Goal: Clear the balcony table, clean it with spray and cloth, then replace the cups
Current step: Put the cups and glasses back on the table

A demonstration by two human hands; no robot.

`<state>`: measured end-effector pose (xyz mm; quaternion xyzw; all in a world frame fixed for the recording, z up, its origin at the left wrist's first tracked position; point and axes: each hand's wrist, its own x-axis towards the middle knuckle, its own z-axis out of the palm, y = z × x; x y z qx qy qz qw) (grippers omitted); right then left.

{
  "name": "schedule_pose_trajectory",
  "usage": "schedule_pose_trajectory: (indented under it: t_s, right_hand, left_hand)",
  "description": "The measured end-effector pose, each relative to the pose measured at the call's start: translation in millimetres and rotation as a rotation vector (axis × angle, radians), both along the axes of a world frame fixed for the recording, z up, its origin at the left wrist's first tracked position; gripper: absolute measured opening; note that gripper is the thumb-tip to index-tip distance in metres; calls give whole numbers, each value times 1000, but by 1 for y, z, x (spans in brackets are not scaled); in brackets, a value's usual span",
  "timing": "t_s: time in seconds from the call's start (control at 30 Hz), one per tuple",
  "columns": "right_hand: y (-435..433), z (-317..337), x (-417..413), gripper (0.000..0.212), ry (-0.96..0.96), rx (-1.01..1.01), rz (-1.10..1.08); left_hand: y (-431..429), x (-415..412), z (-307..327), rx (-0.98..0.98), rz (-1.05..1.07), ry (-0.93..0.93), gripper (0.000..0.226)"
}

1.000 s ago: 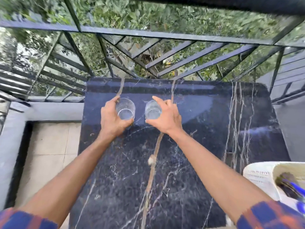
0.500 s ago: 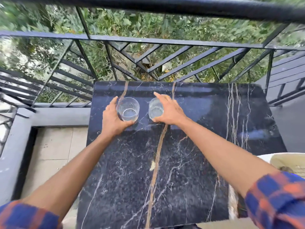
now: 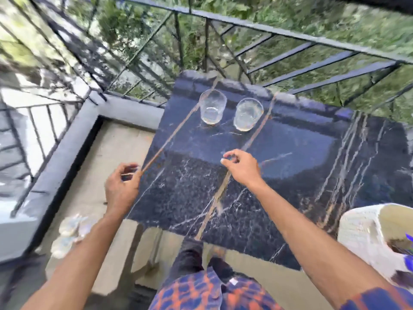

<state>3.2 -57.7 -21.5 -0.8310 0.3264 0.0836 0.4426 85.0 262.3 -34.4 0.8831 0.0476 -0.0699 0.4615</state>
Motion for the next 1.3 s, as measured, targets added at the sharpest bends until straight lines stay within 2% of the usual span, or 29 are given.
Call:
schedule_pose_trajectory:
  t_s: [0.2, 0.37, 0.43, 0.53, 0.67, 0.77, 0.87, 1.1, 1.17, 1.23, 1.3]
  right_hand:
    - [137, 4, -1, 12, -21, 61, 553]
    - [261, 0, 5, 22, 14, 64, 1017]
    - [302, -14, 6, 31, 50, 32, 1164]
    - [362, -51, 12, 58, 120, -73, 1313]
    - [415, -110, 28, 96, 148, -147, 1324]
    - [442, -156, 47, 123, 143, -244, 1287]
    - [465, -195, 59, 139, 141, -380, 1289]
    - [491, -248, 61, 145, 106, -397, 1260]
    - [494, -257, 58, 139, 58, -378, 1208]
    - [495, -261, 56, 131, 24, -371, 1148]
    - [495, -259, 54, 124, 56, -371, 1112]
  left_hand:
    - [127, -142, -38, 97, 412, 248, 14]
    - [199, -234, -77, 40, 684, 504, 33]
    - [217, -255, -96, 74, 719, 573, 45]
    - [235, -267, -119, 112, 763, 623, 70]
    - [263, -248, -153, 78, 763, 607, 95]
    - [286, -223, -179, 97, 758, 595, 105]
    - [307, -201, -210, 129, 768, 528, 110]
    - [321, -172, -253, 224, 660, 494, 120]
    - [321, -168, -261, 265, 655, 463, 110]
    - [319, -167, -264, 282, 678, 409, 90]
    - [317, -169, -262, 254, 713, 382, 79]
